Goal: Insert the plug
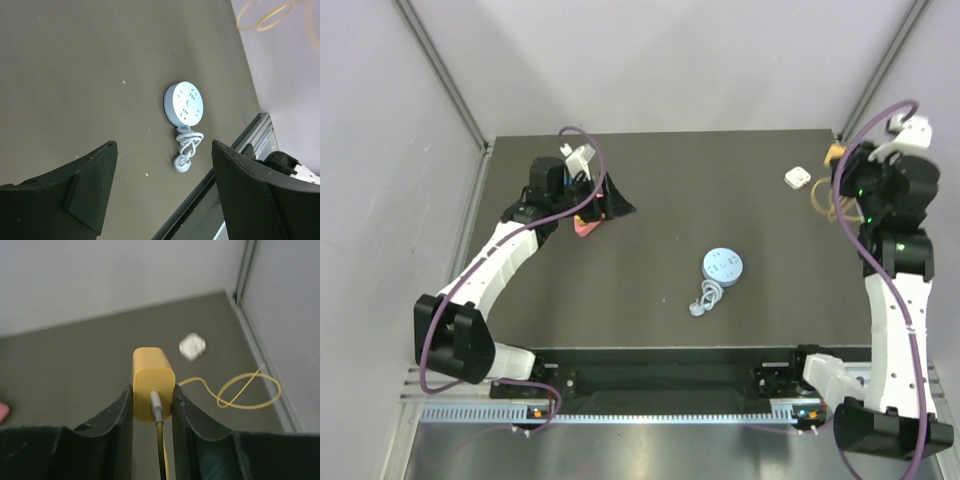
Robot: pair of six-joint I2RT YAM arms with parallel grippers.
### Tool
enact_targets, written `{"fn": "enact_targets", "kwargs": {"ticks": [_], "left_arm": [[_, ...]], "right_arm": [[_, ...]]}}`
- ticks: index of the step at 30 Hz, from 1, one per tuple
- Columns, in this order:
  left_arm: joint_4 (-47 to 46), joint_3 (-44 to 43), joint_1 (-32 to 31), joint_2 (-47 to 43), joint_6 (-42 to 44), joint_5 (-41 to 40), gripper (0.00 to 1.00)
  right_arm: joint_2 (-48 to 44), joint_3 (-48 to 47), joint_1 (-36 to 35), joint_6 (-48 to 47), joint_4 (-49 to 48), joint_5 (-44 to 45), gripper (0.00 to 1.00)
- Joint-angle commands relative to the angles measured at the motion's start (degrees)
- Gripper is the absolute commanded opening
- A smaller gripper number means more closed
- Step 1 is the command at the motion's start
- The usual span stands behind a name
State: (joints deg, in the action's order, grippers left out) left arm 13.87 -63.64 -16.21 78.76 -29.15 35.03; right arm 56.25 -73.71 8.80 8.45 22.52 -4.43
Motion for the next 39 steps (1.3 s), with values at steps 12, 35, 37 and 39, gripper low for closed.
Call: {"fn": "enact_targets", "kwargs": {"ticks": [12,35,37,39], "left_arm": [[-13.34,9.84,-14.38,5.26,-9.17,3.38,0.75],[3.71,3.26,-2.78,-0.01,0.4,-1.36,0.76],[4.67,3.17,-2.78,-0.27,1.11,-2.06,0.76],[5.11,3.34,-2.69,-0.36,1.72,-2.59,0.77]], "right_arm": [[3.95,22.12,-17.48,2.27,14.83,2.85,0.0],[24.52,11.84,-26.64,-11.79,16.77,-4.45,0.0],[25.75,11.57,-26.64,-12.57,16.5,-4.28,0.0],[26.71,11.57,-26.64,-12.93,15.98,-4.27,0.0]]}}
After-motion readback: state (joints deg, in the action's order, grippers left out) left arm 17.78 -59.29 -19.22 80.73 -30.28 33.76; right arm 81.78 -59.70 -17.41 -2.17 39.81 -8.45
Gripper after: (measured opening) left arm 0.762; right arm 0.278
